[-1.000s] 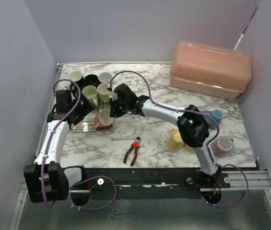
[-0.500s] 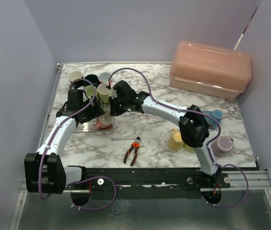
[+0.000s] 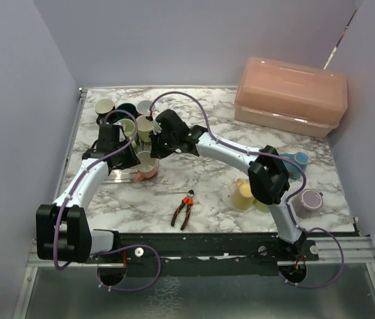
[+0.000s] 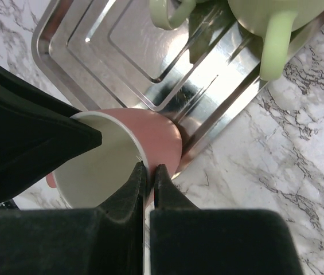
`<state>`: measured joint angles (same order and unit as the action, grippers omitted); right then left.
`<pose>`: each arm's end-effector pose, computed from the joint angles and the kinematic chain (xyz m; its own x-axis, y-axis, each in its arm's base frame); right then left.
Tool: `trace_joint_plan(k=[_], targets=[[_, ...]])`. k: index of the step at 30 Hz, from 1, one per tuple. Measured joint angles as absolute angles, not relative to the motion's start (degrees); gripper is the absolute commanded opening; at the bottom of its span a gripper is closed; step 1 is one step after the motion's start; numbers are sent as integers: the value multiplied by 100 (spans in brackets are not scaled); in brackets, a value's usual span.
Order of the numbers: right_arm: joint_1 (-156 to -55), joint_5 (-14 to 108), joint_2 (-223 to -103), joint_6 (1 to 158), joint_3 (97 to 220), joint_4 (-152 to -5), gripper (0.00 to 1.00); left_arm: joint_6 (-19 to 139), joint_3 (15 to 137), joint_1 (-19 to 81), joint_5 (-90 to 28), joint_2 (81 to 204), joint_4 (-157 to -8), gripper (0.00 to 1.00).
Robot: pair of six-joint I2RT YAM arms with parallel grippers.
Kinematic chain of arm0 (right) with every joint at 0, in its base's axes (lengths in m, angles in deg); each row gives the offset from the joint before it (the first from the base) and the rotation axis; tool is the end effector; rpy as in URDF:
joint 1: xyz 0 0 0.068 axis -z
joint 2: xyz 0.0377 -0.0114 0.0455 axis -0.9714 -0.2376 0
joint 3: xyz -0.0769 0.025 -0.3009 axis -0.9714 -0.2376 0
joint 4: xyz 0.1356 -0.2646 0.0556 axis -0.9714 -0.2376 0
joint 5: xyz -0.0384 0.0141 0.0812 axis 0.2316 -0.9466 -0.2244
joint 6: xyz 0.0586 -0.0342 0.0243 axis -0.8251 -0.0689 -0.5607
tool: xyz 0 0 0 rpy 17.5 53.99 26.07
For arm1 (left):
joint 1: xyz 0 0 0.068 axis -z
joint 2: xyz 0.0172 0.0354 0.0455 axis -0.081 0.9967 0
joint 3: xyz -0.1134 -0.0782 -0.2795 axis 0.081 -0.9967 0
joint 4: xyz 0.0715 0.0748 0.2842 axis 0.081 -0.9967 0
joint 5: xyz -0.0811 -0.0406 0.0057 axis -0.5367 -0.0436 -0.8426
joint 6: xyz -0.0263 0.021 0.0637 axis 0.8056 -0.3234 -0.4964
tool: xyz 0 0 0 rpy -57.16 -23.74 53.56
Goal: Turn the mug right side up
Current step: Place the cup on the tray.
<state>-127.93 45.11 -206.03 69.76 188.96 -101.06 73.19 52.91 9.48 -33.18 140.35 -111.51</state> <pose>0.3536 0.4638 0.2462 -0.6372 -0.3455 -0.6889 -0.6977 0.6384 0.3251 0.3014 -0.0363 0.2365 -0.7900 -0.3462 -0.5060 -0.1497 0.9093 -0.3883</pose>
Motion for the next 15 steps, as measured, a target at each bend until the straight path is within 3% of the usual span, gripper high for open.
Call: trace_joint_plan(k=[3,5,7,12,15], targets=[[-12793,4516,-20603,6978,18917,-10049,1,7254,5291,953,-3274,14059,-11159,1],[-12791,4516,-20603,6978,18917,-10045,5,7238,5291,953,-3254,14072,-11153,0],[-12791,4513,-20603,6976,18917,-10045,13,7214,5291,953,-3246,14072,-11153,0],[-12796,4487,-20572,6854,18891,-9933,46,7136,5293,953,-3128,14072,-11179,0],[-12793,4494,-20312,6758,18535,-9614,53,7070,5302,942,-2935,14035,-11196,0]])
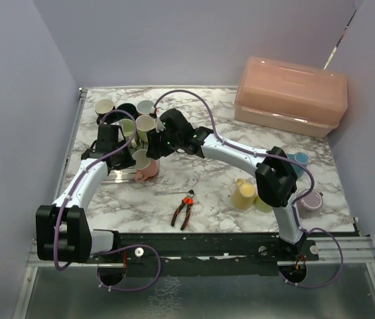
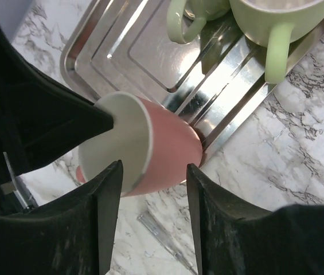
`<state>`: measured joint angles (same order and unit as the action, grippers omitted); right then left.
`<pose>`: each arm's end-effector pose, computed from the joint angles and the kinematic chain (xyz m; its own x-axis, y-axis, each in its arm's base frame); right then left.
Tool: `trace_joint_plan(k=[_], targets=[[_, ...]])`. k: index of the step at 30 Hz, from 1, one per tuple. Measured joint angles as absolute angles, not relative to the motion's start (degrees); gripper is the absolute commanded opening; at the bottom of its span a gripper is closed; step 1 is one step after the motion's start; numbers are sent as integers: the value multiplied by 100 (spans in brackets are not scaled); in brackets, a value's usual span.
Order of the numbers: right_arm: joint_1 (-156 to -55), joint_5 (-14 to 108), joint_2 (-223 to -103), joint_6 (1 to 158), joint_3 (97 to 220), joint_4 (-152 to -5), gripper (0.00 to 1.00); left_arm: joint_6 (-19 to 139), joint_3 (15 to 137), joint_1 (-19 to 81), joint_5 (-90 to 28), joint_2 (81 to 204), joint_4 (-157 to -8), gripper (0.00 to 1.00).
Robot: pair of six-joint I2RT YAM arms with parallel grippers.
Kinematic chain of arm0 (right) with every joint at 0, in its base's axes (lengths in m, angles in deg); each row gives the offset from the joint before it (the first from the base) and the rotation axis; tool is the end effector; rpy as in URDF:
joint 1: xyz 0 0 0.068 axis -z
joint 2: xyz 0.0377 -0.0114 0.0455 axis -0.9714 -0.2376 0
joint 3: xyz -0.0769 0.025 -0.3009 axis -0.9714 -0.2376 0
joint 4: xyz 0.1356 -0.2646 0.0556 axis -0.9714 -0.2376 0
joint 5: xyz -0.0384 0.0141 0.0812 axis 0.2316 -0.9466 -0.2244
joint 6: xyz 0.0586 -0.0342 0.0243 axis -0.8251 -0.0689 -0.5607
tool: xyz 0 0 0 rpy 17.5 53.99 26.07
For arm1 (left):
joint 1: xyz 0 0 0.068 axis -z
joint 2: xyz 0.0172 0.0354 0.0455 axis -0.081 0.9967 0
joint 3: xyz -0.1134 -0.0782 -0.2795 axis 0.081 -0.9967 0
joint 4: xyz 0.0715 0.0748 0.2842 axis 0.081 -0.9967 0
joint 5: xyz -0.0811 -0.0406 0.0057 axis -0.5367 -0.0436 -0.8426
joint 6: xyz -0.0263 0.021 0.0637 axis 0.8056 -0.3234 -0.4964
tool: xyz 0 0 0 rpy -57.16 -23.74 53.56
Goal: Turn the mug right side up
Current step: Place the cup on the tray.
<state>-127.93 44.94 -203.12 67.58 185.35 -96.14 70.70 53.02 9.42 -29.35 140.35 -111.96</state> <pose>0.3490 0.4582 0.2585 -0.6316 -0.2812 -0.7224 -0.6901 0.6286 0.3586 0.3017 -0.0321 0.2361 -0.7834 -0.3119 -0.5375 -0.1553 0.9357 -0.3167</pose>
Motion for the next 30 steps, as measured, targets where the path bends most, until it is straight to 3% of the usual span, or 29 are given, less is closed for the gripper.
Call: trace_joint_plan(k=[11,20,30], targets=[[-12643,4494,-19569,6366,17875,-8786,55,7090,5363,948,-2725,13965,-11443,0],[-12299,4723,-19112,5971,16972,-8517,55,7015,6119,881,-2028,13963,-11990,0],[-11620,4920,-18618,5667,16124,-8395,55,6825,6462,-61,-1440,14015,-12488,0]])
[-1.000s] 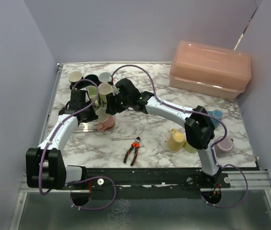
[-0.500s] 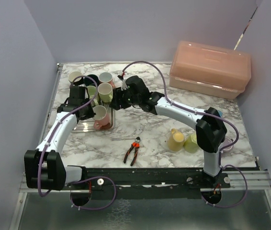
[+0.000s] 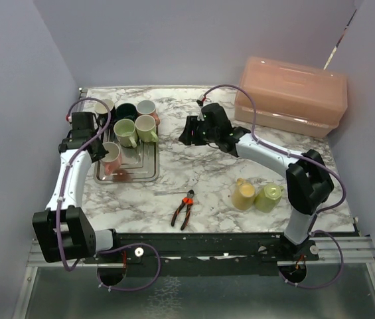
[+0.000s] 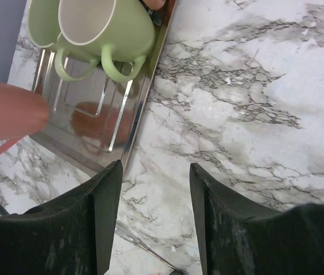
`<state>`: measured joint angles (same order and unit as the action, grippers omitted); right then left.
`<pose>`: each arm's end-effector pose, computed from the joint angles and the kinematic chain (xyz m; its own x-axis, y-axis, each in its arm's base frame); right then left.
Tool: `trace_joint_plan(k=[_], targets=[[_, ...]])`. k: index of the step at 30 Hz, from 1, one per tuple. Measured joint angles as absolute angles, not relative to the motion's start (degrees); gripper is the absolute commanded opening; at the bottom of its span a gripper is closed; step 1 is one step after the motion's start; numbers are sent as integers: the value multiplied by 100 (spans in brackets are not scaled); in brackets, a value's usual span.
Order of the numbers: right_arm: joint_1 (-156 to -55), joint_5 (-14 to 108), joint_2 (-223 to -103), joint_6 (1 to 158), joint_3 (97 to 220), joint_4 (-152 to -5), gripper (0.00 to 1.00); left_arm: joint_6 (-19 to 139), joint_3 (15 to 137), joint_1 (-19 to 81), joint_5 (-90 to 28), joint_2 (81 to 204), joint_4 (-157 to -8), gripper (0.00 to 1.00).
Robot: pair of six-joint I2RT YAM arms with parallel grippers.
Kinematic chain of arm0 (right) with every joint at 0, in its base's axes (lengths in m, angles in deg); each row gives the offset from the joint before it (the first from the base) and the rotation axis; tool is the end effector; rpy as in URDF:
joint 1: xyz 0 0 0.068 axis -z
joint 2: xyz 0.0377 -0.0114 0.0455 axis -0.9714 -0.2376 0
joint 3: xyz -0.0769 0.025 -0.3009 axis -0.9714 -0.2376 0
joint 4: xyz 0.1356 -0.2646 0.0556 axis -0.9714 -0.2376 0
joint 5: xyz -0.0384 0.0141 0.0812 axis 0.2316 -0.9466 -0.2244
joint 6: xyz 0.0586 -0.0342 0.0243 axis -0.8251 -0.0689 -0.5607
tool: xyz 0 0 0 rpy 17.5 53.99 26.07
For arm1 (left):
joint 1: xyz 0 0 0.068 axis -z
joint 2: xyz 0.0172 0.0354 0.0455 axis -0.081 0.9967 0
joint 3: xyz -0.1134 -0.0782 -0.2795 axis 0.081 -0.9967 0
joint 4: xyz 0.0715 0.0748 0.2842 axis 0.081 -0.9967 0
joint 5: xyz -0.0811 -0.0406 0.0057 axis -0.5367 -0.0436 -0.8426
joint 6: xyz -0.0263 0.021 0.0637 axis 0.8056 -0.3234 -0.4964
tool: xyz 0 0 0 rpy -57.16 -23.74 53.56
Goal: Turn the mug right side up
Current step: Place the cup on the tray.
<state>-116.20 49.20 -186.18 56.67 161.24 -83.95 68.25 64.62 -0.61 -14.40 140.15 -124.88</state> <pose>0.3746 0.3216 0.2661 -0.7017 0.0601 -0.7100 -0.4075 0.7835 0.4691 0.3050 0.0368 0.2946 -0.6879 -0.3997 -0.6059 -0.4370 0.8945 -0.0940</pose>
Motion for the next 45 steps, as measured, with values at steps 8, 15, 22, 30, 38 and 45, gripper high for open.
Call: trace_joint_plan(k=[8,15,22,30,38,45], targets=[[-11414,5012,-18338,5663,15763,-8344,55,6637,6812,-575,-1436,14728,-12464,0],[-11290,5056,-18152,5656,15582,-8375,55,6692,7291,-577,-1351,15764,-12112,0],[-11158,5104,-18054,5636,15584,-8408,55,6810,7800,-595,-1178,16334,-11907,0],[-11032,5104,-18054,5601,15665,-8543,55,6725,8272,-695,-1208,16811,-11638,0],[-10999,5106,-18054,5601,15748,-8753,55,6674,8639,-780,-1418,17169,-11535,0],[-10999,5119,-18054,5606,15768,-8838,56,6666,8926,-809,-1504,17403,-11531,1]])
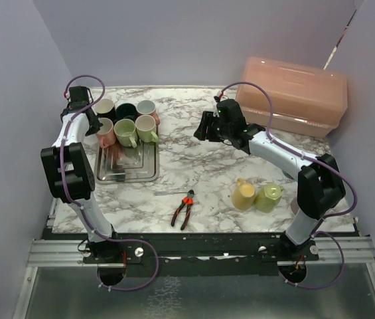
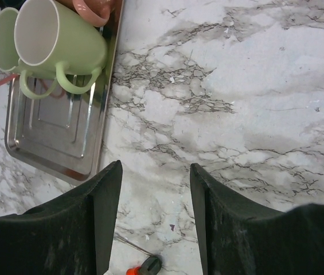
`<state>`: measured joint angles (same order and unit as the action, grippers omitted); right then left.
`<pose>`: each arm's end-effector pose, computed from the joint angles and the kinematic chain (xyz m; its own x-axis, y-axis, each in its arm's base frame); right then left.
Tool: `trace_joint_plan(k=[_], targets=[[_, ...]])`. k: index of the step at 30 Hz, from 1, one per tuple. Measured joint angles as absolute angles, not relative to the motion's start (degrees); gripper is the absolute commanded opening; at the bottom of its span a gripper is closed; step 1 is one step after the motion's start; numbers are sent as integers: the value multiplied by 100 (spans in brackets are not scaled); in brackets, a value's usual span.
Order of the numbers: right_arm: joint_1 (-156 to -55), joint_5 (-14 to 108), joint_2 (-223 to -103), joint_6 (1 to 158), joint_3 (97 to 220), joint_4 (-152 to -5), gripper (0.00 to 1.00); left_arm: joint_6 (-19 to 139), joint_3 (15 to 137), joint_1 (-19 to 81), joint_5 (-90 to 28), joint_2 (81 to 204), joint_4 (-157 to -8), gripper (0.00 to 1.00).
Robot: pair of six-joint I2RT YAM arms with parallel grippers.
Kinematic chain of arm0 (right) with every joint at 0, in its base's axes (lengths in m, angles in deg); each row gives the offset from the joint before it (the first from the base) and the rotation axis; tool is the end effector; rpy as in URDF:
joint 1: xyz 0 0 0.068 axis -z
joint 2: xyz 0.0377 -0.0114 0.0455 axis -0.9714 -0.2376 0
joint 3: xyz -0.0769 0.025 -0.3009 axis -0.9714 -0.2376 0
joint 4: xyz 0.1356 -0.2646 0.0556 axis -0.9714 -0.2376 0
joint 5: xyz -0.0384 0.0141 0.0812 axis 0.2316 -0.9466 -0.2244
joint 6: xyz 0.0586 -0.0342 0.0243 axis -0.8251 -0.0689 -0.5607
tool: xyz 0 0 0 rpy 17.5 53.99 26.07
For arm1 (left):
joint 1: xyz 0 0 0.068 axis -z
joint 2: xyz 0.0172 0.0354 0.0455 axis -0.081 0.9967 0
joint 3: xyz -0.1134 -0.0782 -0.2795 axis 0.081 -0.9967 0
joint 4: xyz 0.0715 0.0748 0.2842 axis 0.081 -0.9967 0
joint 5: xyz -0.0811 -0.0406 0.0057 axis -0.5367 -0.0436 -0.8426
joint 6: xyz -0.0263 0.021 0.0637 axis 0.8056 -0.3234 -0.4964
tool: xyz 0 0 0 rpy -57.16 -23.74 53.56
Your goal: Turn the mug right side up
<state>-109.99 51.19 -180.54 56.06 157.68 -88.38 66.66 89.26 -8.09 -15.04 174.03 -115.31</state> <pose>0.3836 0.2609 0.2778 -0.7068 0.1379 -0.6938 -0.2777 0.8480 0.4514 0.4668 0.1137 0.2471 -0.6435 -0.4628 -0.6097 -0.5257 0.8462 -0.0874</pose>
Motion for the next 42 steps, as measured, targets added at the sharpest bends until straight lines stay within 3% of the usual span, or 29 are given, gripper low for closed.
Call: trace_joint_plan(k=[9,12,14,23,26,32,42], targets=[[-10999,5152,-18054,5625,15770,-8974,57,6773,9042,-815,-1552,17493,-11432,32],[-10999,5204,-18054,5665,15785,-9070,60,6810,9042,-826,-1552,17493,-11404,54],[-10999,5248,-18054,5691,15822,-9173,62,6873,9042,-833,-1523,17480,-11417,63],[-10999,6122,-17958,5787,16059,-10091,83,6991,8843,-837,-1163,16706,-11699,93],[-10981,6544,-17753,5757,16021,-10506,87,6998,8825,-837,-1167,16345,-11730,99],[-10723,7418,-16872,5494,15586,-11289,88,6956,8825,-649,-1305,15825,-11728,99],[-9148,8376,-16623,4749,15250,-12137,91,6969,8823,479,-1746,15768,-11730,99]])
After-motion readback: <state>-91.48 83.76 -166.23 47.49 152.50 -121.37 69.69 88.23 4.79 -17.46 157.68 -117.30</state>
